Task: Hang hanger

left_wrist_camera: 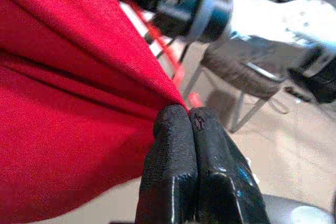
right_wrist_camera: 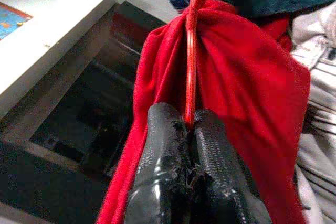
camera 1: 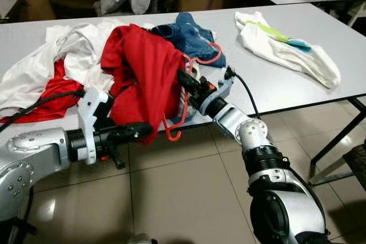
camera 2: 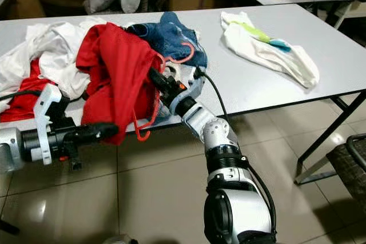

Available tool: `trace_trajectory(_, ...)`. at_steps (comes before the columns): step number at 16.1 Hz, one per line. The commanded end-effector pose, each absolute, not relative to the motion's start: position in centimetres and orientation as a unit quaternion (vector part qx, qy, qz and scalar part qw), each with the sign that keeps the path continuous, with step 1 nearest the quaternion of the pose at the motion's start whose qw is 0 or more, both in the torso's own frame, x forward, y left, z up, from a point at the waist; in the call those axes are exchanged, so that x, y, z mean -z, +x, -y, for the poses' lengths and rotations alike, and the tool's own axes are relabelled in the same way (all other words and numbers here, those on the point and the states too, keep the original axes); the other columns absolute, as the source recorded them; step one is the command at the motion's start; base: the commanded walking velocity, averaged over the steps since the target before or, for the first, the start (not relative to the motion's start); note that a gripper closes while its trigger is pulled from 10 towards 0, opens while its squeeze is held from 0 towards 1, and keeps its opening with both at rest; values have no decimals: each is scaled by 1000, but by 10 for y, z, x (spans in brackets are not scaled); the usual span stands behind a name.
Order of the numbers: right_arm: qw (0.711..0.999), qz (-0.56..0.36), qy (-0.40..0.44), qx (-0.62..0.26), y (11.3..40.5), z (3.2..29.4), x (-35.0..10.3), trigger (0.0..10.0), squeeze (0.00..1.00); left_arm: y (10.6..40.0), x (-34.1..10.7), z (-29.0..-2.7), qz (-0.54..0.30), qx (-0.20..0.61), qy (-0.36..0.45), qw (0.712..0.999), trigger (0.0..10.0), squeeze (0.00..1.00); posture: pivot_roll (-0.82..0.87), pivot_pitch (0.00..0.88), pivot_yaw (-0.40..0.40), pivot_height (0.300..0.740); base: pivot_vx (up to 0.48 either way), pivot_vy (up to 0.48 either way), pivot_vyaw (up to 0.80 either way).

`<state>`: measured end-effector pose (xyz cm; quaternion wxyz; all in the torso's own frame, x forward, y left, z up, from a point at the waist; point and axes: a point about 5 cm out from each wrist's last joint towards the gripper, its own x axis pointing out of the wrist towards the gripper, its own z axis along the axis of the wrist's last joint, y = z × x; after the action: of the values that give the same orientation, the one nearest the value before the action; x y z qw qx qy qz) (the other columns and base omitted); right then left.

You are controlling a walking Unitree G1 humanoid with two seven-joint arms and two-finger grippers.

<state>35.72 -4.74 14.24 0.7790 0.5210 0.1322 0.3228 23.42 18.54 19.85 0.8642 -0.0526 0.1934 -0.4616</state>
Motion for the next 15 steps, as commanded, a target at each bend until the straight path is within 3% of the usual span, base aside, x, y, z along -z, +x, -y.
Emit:
trace_trajectory(1, 764, -101, 533, -348, 361, 19, -168, 10000, 0, 232, -210, -178, -172, 489, -68, 853, 0, 0, 59, 2, 11, 740, 0, 0, 0)
trace_trajectory(5, 747, -96, 571, -326, 365, 10, -175, 10000, 0, 231, -219, -166, -143, 517, -113, 836, 0, 0, 68, 0, -3, 740, 0, 0, 0)
trace_trajectory(8, 738, -103, 587, -316, 367, -4, -181, 10000, 0, 223, -211, -137, -155, 559, -129, 804, 0, 0, 74, 0, -22, 740, 0, 0, 0)
trace_trajectory(10, 747, -107, 573, -318, 367, -12, -183, 10000, 0, 221, -217, -128, -137, 569, -144, 798, 0, 0, 79, 0, -33, 740, 0, 0, 0)
trace_trajectory(13, 744, -122, 576, -317, 365, -20, -182, 10000, 0, 231, -222, -127, -109, 534, -139, 827, 0, 0, 84, 0, -49, 740, 0, 0, 0)
trace_trajectory(15, 726, -122, 588, -335, 365, -22, -192, 10000, 0, 243, -200, -133, -147, 455, -49, 877, 0, 0, 64, 0, -45, 740, 0, 0, 0)
